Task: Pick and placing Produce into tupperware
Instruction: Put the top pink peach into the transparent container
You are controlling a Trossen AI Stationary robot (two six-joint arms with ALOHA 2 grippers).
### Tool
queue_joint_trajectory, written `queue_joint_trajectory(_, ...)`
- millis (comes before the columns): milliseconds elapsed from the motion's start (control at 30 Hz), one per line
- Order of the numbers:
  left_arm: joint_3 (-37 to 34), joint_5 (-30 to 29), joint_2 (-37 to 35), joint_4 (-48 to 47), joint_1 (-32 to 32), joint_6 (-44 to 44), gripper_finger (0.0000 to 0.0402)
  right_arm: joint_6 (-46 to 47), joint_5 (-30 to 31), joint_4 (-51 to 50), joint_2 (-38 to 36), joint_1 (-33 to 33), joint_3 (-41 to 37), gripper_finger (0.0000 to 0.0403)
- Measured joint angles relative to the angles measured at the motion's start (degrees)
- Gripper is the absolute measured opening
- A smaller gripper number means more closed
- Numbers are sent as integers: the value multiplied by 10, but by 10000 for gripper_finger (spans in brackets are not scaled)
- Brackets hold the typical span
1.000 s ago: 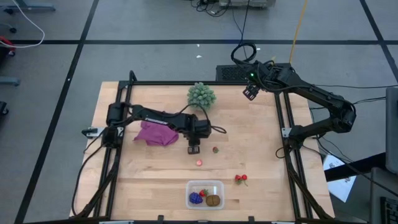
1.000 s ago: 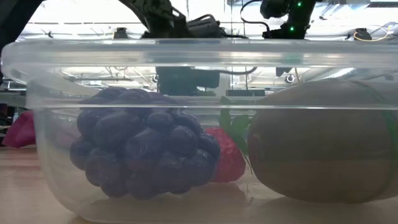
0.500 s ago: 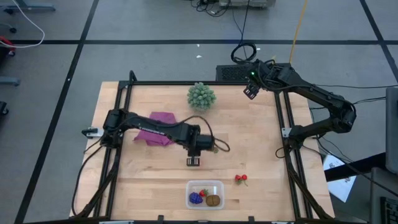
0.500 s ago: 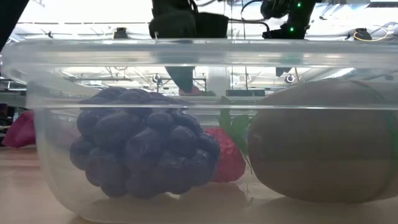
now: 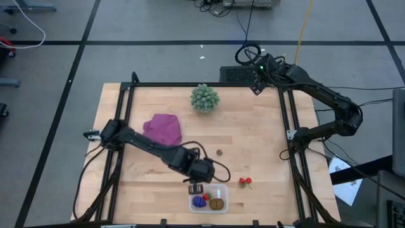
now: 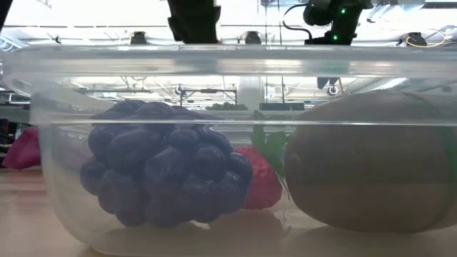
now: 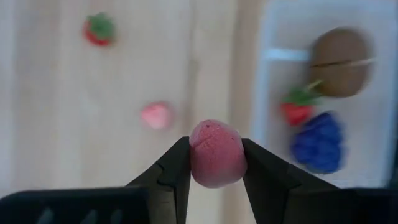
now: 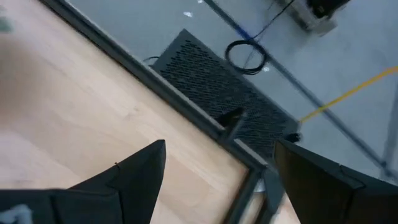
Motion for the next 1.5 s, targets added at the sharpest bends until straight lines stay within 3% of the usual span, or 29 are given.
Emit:
queue_joint_trajectory(567, 0, 50, 36, 149, -73, -107, 120, 47, -60, 0, 0, 0, 0, 290)
queue_joint_trajectory(833, 0, 77, 80, 157, -88, -146, 120, 47, -60, 0, 0, 0, 0, 290)
queue_joint_trajectory(1500, 0, 57, 101, 125, -54, -122, 120, 63, -60, -11, 0, 2, 0, 290)
